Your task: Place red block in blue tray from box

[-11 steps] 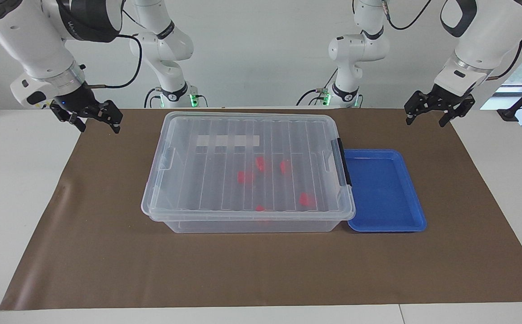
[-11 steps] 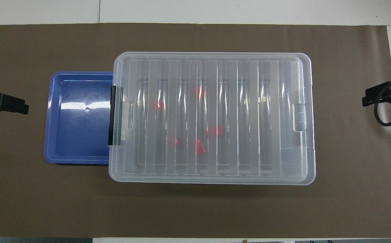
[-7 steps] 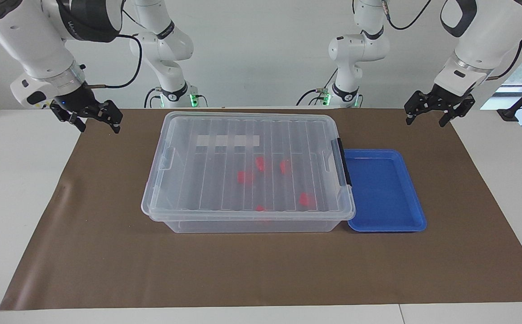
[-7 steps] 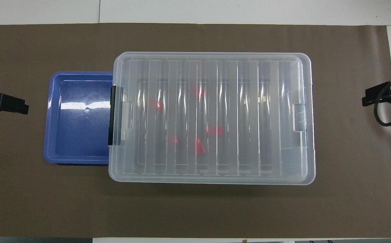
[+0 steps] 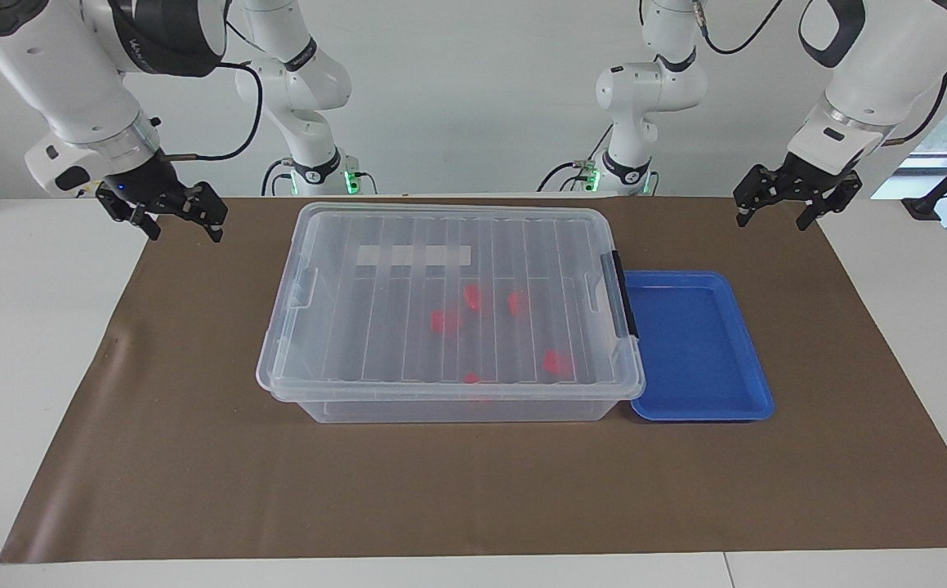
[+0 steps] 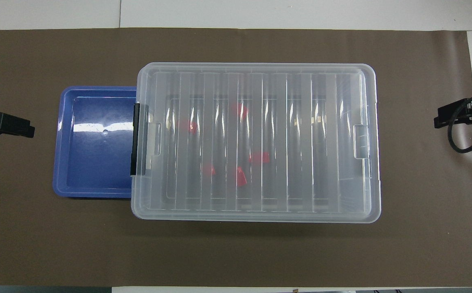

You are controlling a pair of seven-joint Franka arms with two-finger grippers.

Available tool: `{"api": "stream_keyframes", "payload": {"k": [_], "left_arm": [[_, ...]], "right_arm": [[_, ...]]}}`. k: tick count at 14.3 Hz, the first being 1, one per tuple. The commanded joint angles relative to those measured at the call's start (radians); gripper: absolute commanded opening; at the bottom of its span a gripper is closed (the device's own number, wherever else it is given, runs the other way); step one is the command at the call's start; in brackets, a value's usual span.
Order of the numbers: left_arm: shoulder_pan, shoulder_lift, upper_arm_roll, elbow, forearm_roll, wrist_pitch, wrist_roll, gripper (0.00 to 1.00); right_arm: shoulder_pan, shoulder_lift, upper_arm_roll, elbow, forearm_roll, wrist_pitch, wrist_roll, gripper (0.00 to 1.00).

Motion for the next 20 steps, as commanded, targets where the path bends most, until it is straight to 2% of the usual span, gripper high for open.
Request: {"api": "stream_keyframes", "payload": {"k": [1, 3, 6, 12, 15, 20], "left_arm": [[0.004, -0.026, -0.001, -0.028, 0.019, 0.010, 0.011, 1.00], [0.004, -0.026, -0.001, -0.028, 0.019, 0.010, 0.011, 1.00], [0.004, -0.026, -0.001, -0.028, 0.019, 0.010, 0.011, 1.00], [0.004, -0.026, -0.001, -0.028, 0.019, 0.010, 0.011, 1.00], [0.004, -0.026, -0.001, -0.028, 0.019, 0.010, 0.011, 1.00], [0.004, -0.026, -0.001, -0.028, 0.019, 0.010, 0.011, 1.00]], "right_arm": [[0.016, -0.030, 0.014, -0.044, 0.019, 0.039, 0.042, 1.00], [0.019, -0.030, 0.016, -0.053, 0.019, 0.085, 0.040, 1.00], [0.030, -0.039, 0.031, -0.121, 0.033, 0.131, 0.094, 1.00], [0.142, 0.001, 0.036, -0.199, 0.044, 0.283, 0.215, 1.00], [0.143, -0.004, 0.036, -0.289, 0.044, 0.363, 0.217, 1.00], [0.119, -0.024, 0.034, -0.343, 0.044, 0.366, 0.194, 1.00]]}}
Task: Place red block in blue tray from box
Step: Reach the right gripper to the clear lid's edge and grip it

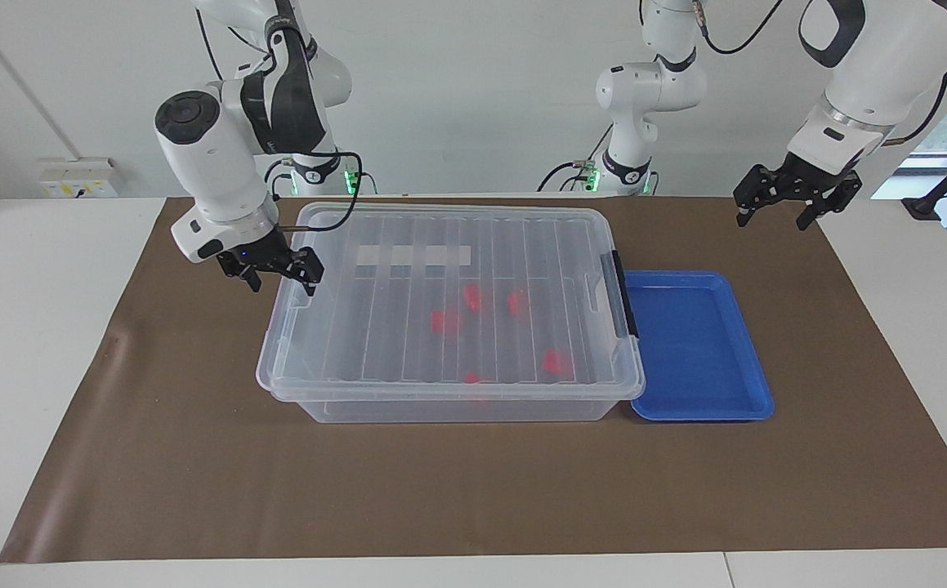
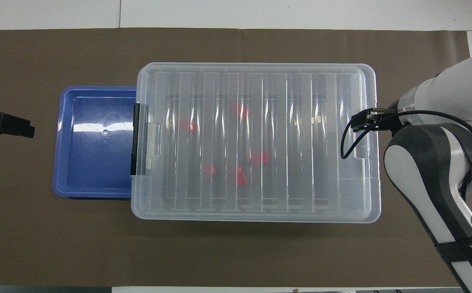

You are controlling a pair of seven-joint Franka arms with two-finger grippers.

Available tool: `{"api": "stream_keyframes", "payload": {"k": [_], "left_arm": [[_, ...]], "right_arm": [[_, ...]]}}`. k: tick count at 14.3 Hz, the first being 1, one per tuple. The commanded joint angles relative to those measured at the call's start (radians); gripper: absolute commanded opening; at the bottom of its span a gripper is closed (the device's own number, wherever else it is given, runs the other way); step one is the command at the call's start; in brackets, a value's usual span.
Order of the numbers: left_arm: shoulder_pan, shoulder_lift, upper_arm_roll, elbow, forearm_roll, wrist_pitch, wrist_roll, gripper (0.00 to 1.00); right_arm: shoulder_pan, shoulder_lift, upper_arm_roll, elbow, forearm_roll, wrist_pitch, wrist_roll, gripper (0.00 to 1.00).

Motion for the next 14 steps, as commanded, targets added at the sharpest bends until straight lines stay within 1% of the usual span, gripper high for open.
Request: {"api": "stream_keyframes", "payload": {"k": [1, 9, 12, 14], "left_arm": [[0.004, -0.026, -0.001, -0.028, 0.019, 0.010, 0.011, 1.00], [0.004, -0.026, -0.001, -0.028, 0.019, 0.010, 0.011, 1.00], [0.004, -0.026, -0.001, -0.028, 0.019, 0.011, 0.011, 1.00], [0.004, -0.026, -0.001, -0.028, 0.019, 0.011, 0.011, 1.00]], "right_arm": [[-0.039, -0.043, 0.004, -0.065, 0.020, 0.013, -0.040, 1.00], [-0.047, -0.071, 0.004, -0.134, 0.020, 0.053, -0.052, 1.00], [-0.062, -0.071, 0.003, -0.139, 0.017, 0.059, -0.055, 1.00], [-0.084, -0.071, 0.003, -0.140, 0.015, 0.060, -0.097, 1.00]]}}
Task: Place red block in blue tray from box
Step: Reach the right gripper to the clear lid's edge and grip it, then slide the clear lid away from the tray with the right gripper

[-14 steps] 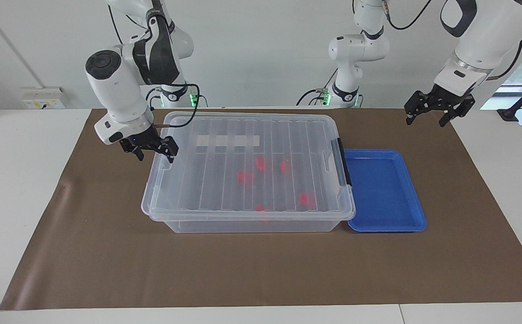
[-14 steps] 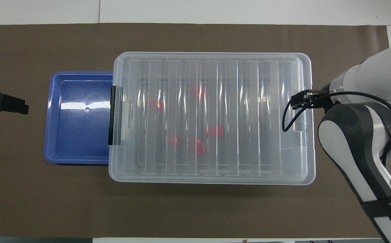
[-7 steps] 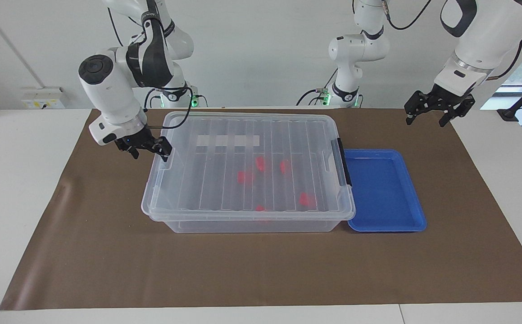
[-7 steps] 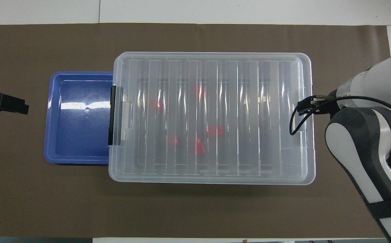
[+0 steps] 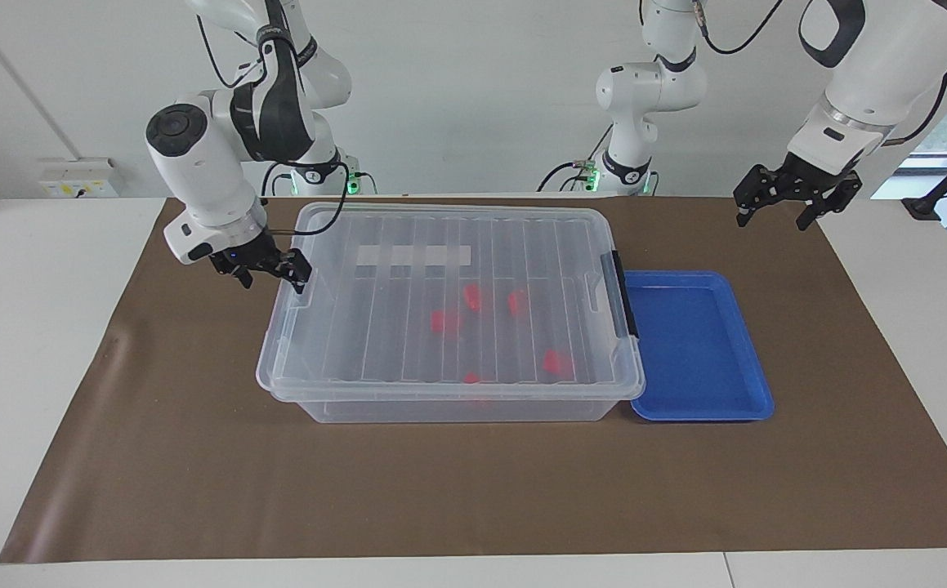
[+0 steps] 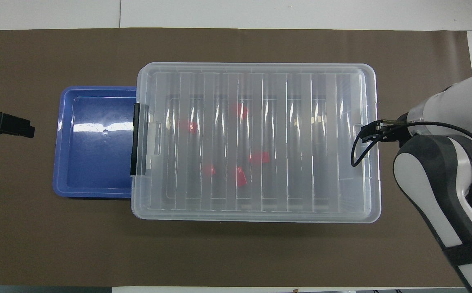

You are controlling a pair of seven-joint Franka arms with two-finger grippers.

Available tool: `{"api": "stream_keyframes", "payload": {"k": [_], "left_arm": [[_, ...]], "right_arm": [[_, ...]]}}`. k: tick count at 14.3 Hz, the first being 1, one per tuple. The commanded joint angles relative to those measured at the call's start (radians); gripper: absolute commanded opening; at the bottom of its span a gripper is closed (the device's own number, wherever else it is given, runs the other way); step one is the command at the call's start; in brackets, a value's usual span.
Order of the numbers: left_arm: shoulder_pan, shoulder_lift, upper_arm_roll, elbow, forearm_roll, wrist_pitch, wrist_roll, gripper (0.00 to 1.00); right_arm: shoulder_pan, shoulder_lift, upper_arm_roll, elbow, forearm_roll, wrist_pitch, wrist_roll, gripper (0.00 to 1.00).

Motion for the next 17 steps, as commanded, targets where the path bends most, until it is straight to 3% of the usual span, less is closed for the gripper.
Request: {"api": "stream_keyframes", "payload": {"k": [1, 17], "left_arm": [[0.004, -0.026, -0.001, -0.028, 0.019, 0.010, 0.011, 1.00], [-0.003, -0.026, -0.003, -0.028, 0.019, 0.010, 0.011, 1.00]], "right_arm": [[-0.045, -0.028, 0.006, -0.036, 0.015, 0.039, -0.079, 1.00], [-0.233, -0.020, 0.004, -0.027, 0.003, 0.042, -0.340, 1.00]]}}
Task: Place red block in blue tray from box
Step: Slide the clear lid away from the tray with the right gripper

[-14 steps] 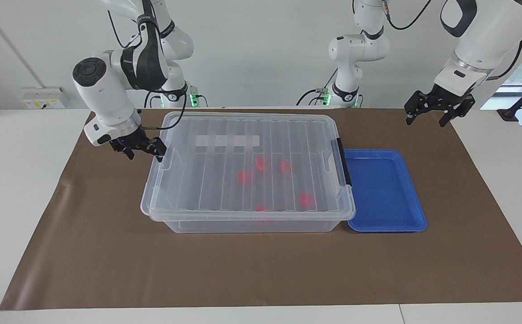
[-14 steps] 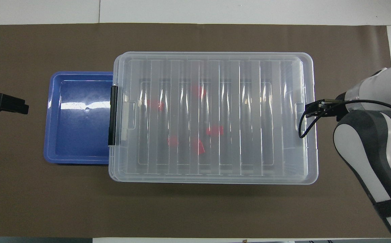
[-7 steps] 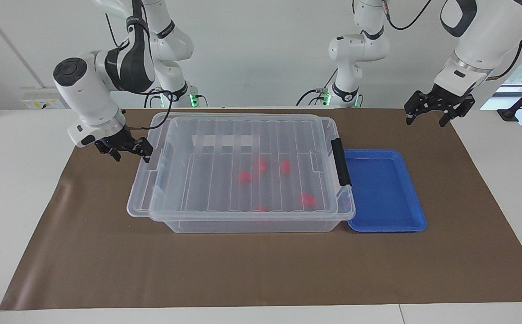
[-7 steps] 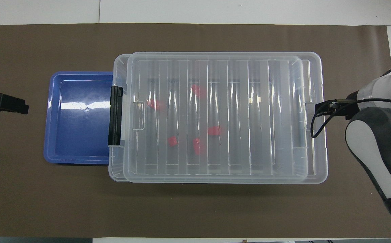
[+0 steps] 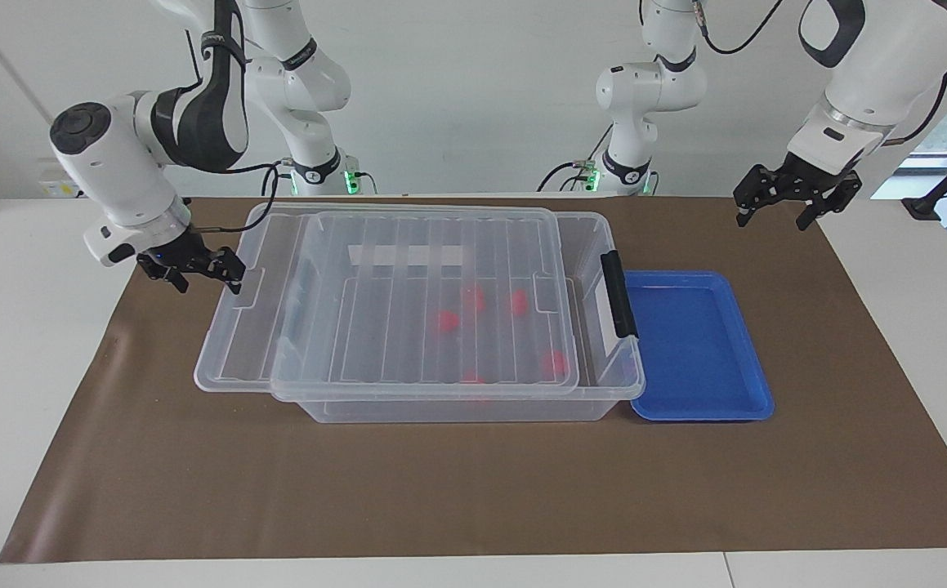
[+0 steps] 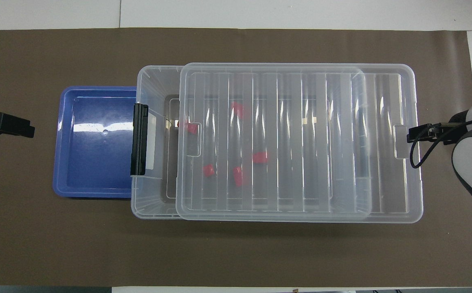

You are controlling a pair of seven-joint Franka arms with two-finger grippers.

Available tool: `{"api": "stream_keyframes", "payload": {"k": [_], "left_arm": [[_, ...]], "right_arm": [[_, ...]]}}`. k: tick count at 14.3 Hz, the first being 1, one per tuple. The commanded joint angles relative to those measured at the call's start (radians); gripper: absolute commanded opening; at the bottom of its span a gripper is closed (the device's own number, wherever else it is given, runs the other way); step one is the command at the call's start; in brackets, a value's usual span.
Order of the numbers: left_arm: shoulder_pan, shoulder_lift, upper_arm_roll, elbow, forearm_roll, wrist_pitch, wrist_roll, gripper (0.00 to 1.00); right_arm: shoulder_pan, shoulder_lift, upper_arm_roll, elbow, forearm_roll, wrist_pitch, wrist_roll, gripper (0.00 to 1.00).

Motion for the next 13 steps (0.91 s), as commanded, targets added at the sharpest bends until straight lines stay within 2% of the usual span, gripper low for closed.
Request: {"api": "stream_keyframes", "payload": {"k": [1, 6, 13], "left_arm": [[-0.003, -0.026, -0.001, -0.028, 0.019, 0.010, 0.011, 1.00], [-0.032, -0.027, -0.006, -0.028, 0.019, 0.007, -0.039, 1.00], [-0.257, -0.033, -0.007, -0.114, 0.019, 0.112, -0.485, 1.00]], "right_arm": [[-0.044, -0.019, 0.007, -0.021, 0.003, 0.021, -0.057, 1.00], [-0.080, -0.014, 0.006, -0.015, 0.000, 0.021, -0.108, 1.00], [-0.119, -0.011, 0.004, -0.005, -0.021, 0.023, -0.177, 1.00]]}}
